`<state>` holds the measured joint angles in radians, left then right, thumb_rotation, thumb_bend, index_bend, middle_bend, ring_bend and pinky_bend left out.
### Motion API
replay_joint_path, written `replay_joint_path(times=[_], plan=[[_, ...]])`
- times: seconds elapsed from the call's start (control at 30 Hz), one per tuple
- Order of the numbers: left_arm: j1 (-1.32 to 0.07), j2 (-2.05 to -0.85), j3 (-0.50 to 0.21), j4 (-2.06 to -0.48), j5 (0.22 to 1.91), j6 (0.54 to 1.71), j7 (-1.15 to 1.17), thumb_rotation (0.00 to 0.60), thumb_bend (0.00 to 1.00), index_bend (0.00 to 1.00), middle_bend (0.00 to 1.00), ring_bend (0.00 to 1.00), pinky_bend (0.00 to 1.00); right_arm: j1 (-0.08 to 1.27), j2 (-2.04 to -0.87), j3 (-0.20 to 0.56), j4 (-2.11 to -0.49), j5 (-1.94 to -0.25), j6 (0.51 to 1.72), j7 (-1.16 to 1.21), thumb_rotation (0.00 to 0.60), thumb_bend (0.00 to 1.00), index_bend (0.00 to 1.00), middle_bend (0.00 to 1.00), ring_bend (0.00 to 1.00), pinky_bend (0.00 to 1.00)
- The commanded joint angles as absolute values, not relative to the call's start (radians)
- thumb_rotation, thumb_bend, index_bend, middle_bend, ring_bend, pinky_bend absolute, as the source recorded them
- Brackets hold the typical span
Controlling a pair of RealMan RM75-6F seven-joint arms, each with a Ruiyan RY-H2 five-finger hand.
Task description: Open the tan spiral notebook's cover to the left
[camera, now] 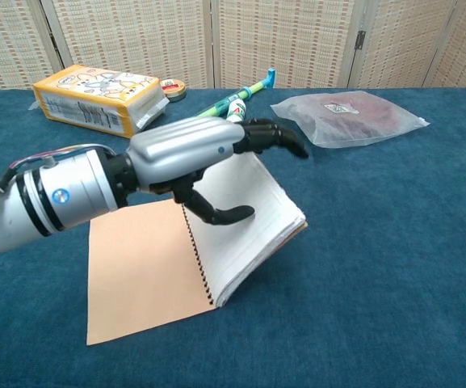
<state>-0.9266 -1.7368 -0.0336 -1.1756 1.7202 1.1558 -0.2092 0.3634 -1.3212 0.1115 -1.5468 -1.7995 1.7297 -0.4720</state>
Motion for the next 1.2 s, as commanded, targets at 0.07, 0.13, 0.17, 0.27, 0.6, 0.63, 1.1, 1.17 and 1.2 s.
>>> replay_joint_path(times=[0.07, 0.13, 0.17, 0.27, 0.6, 0.63, 1.1, 1.17, 1.2], plan=[[-0.894, -1.719, -0.082, -1.218, 1.649, 1.174, -0.239, 0.600, 0.35, 0.08, 0.10, 0.08, 0.24, 0.356, -1.310, 0.120, -1.554, -1.801, 1.730, -0.467, 0.600, 0.00, 0.00, 0.00, 0.00, 0.00], [-0.875, -1.695, -0.092, -1.232, 1.624, 1.184, -0.253, 0.600, 0.35, 0.08, 0.10, 0.08, 0.24, 0.352, -1.305, 0.125, -1.555, -1.797, 1.727, -0.465, 0.600, 0.00, 0.00, 0.00, 0.00, 0.00], [-0.861, -1.675, -0.094, -1.244, 1.608, 1.188, -0.261, 0.600, 0.35, 0.08, 0.10, 0.08, 0.24, 0.350, -1.301, 0.125, -1.556, -1.794, 1.721, -0.462, 0.600, 0.00, 0.00, 0.00, 0.00, 0.00], [-0.818, -1.620, -0.092, -1.258, 1.578, 1.210, -0.263, 0.600, 0.35, 0.09, 0.10, 0.08, 0.24, 0.347, -1.290, 0.124, -1.562, -1.783, 1.699, -0.444, 0.600, 0.00, 0.00, 0.00, 0.00, 0.00], [-0.635, -1.442, -0.067, -1.287, 1.445, 1.276, -0.184, 0.600, 0.35, 0.15, 0.10, 0.08, 0.24, 0.335, -1.178, 0.093, -1.639, -1.657, 1.533, -0.295, 0.600, 0.00, 0.00, 0.00, 0.00, 0.00], [-0.618, -1.428, -0.064, -1.290, 1.429, 1.277, -0.175, 0.600, 0.35, 0.15, 0.10, 0.08, 0.24, 0.334, -1.165, 0.088, -1.644, -1.646, 1.515, -0.280, 0.600, 0.00, 0.00, 0.00, 0.00, 0.00], [-0.375, -1.269, -0.020, -1.359, 1.282, 1.365, -0.029, 0.600, 0.35, 0.20, 0.10, 0.08, 0.24, 0.250, -1.098, 0.014, -1.636, -1.548, 1.433, -0.103, 0.600, 0.04, 0.00, 0.00, 0.00, 0.00], [-0.345, -1.256, -0.019, -1.378, 1.281, 1.394, -0.016, 0.600, 0.35, 0.20, 0.10, 0.08, 0.24, 0.235, -1.093, 0.003, -1.643, -1.544, 1.431, -0.083, 0.600, 0.04, 0.00, 0.00, 0.00, 0.00], [-0.332, -1.251, -0.017, -1.387, 1.284, 1.409, -0.010, 0.600, 0.35, 0.20, 0.10, 0.08, 0.24, 0.229, -1.092, -0.002, -1.643, -1.543, 1.430, -0.079, 0.600, 0.04, 0.00, 0.00, 0.00, 0.00]])
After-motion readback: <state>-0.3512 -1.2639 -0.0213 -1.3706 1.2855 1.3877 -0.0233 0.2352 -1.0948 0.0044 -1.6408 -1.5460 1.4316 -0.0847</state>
